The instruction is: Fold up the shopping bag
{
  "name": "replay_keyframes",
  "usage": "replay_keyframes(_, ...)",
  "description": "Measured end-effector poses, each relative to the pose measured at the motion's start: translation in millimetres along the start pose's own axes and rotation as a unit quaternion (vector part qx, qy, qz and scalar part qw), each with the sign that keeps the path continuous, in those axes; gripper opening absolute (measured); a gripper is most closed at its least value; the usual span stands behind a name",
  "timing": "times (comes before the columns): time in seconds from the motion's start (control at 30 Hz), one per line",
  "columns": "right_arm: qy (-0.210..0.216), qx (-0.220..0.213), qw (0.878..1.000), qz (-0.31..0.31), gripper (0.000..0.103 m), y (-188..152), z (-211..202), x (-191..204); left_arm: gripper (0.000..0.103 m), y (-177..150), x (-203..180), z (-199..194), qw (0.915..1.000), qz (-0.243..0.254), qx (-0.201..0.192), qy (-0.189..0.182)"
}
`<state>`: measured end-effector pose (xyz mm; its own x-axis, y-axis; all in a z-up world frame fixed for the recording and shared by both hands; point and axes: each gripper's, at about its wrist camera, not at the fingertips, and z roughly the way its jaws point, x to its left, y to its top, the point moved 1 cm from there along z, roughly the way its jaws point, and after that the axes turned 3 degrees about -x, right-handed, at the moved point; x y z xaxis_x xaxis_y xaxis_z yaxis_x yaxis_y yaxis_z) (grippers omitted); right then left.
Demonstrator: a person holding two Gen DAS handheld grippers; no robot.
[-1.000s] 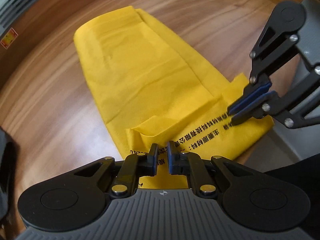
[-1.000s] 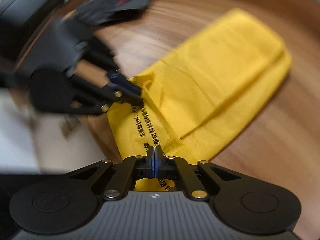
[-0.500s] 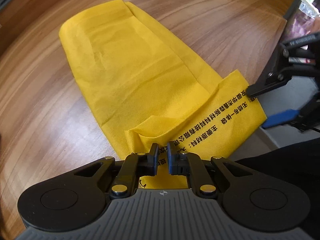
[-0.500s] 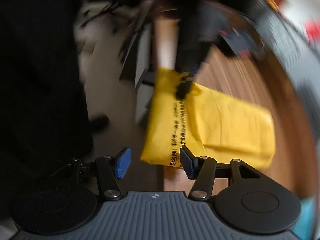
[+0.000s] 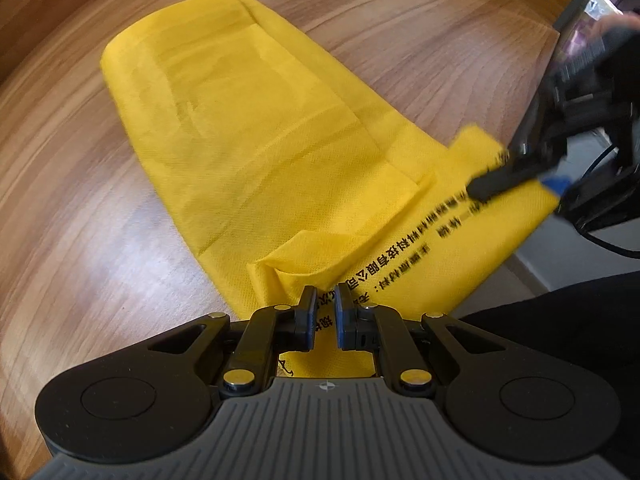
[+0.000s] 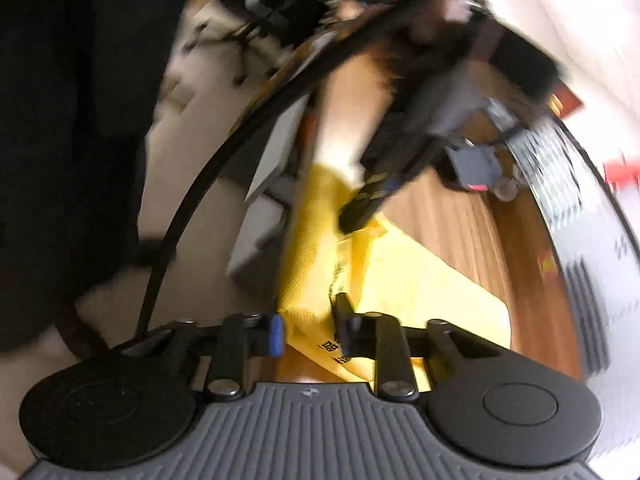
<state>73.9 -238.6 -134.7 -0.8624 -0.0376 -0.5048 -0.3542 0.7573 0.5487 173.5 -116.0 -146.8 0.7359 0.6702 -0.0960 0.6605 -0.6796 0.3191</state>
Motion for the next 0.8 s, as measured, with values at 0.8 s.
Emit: replay_keyframes(0.8, 0.232, -0.084, 0.48, 0.842, 0.013, -196.1, 64.1, -126.4, 0.015, 15.3, 33.8, -97.2, 0.9912, -0.031, -0.124, 0.035)
